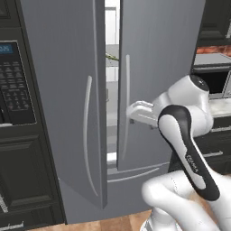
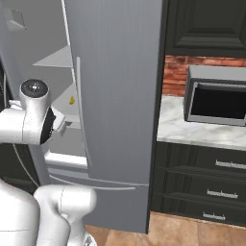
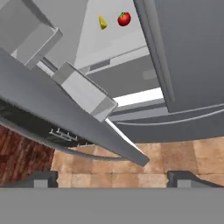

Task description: Gather the lemon wedge and tomato from the fridge and place them on a tray on the dining counter. Then gather the fishs from the fridge and place them on the other tray.

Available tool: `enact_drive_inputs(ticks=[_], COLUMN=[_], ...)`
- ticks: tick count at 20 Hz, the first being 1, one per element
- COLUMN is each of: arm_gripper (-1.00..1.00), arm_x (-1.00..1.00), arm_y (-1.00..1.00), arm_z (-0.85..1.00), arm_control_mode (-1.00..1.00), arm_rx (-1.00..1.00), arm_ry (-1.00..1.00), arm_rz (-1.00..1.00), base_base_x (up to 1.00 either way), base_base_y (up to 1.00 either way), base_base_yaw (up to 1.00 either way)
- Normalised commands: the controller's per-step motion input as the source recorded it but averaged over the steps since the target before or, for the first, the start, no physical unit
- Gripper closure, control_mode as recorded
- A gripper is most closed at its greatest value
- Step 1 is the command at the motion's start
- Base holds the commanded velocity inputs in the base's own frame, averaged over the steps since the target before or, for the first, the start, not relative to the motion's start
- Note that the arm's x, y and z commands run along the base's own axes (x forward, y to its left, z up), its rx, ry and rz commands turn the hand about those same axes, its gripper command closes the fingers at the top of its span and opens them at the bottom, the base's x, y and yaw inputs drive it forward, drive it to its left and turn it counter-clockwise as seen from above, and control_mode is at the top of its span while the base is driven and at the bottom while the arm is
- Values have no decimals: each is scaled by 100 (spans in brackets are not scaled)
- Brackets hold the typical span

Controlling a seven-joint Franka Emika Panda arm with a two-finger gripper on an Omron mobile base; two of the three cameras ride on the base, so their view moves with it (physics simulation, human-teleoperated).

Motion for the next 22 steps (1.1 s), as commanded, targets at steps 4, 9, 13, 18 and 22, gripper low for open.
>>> enact_drive_inputs(ticks=[4, 9, 13, 18, 22], arm_gripper=[-100, -100, -100, -100, -100], arm_x=[68, 75, 69, 77, 82], arm_y=[0, 0, 1, 11, 41], arm_z=[1, 0, 0, 0, 0], arm_control_mode=[-100, -100, -100, -100, -100], arm_rx=[11, 12, 13, 11, 8], arm_ry=[11, 11, 9, 5, 1], arm_rz=[-1, -1, -5, -12, -17], base_base_x=[0, 0, 0, 0, 0], base_base_y=[0, 0, 0, 0, 0], base_base_yaw=[0, 0, 0, 0, 0])
